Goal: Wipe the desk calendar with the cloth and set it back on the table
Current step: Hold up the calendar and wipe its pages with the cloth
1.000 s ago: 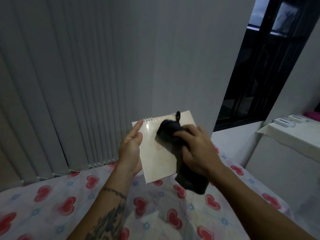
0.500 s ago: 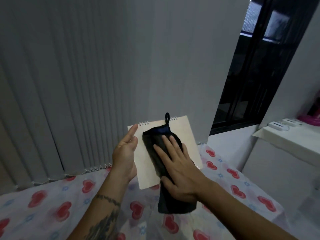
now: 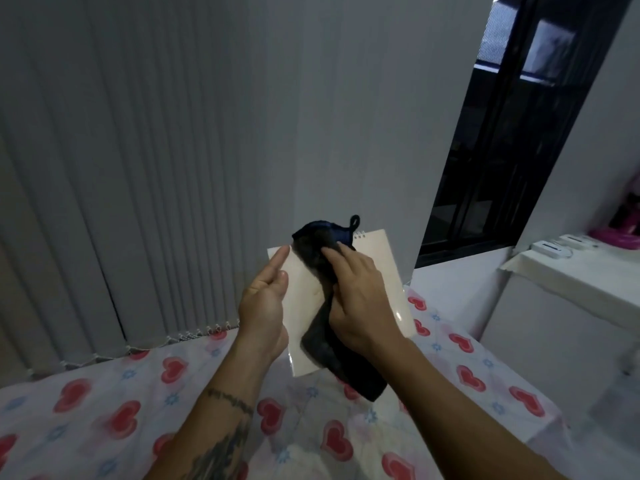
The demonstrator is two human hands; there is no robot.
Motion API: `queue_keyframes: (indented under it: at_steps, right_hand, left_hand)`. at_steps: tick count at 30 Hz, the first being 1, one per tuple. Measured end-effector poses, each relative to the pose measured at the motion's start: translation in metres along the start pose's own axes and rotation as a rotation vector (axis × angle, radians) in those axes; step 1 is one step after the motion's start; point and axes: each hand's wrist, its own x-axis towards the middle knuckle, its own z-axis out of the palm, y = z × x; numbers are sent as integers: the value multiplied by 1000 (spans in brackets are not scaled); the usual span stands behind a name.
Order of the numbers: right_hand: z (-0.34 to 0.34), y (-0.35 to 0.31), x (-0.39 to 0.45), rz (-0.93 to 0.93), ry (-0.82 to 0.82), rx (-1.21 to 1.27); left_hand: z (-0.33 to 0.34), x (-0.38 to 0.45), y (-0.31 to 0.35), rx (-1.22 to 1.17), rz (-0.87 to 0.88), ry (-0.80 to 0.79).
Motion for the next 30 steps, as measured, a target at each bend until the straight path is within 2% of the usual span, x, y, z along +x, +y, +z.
queue_keyframes:
  at_steps: [4,7,10,14,15,17,20,22,24,27,28,30]
  right_hand:
    - [11,-6,-30,-322,-157,-149]
    - [8,9,-49,-439,-257,-189]
    - [-4,26,-42,-335,-219,-243]
    - [-16,31,-15,-13,-107,-270]
    - [-15,25,-12,7,-97,-276]
    - [-7,10,-16,-71,-106,-276]
    - [4,-1,-38,-267,-219,-236]
    - [1,10,-45,-296,-299,-223]
    - [-5,29,-38,-207,-282,-218]
    - [-13,43,-14,64,-119,-224]
    - [-12,40,-8,110,-73,-212]
    - [-9,25,0,88,-45,-183]
  left_hand:
    - [-10,22,15,-148,-53,23]
    - [-28,27,22,-89,-94,37]
    - [-34,23,22,3,-86,69]
    - [-31,15,15,-20,-148,81]
    - [-27,14,13,-20,-146,76]
    - [-19,13,12,14,-118,66]
    - [-14,13,12,40,-73,45]
    - [-19,12,14,53,-61,48]
    - [-25,12,15,77,-46,51]
    - [-25,11,13,64,-64,14]
    - [-21,10,11,66,-63,-9]
    - [-11,7,8,89,-32,-46]
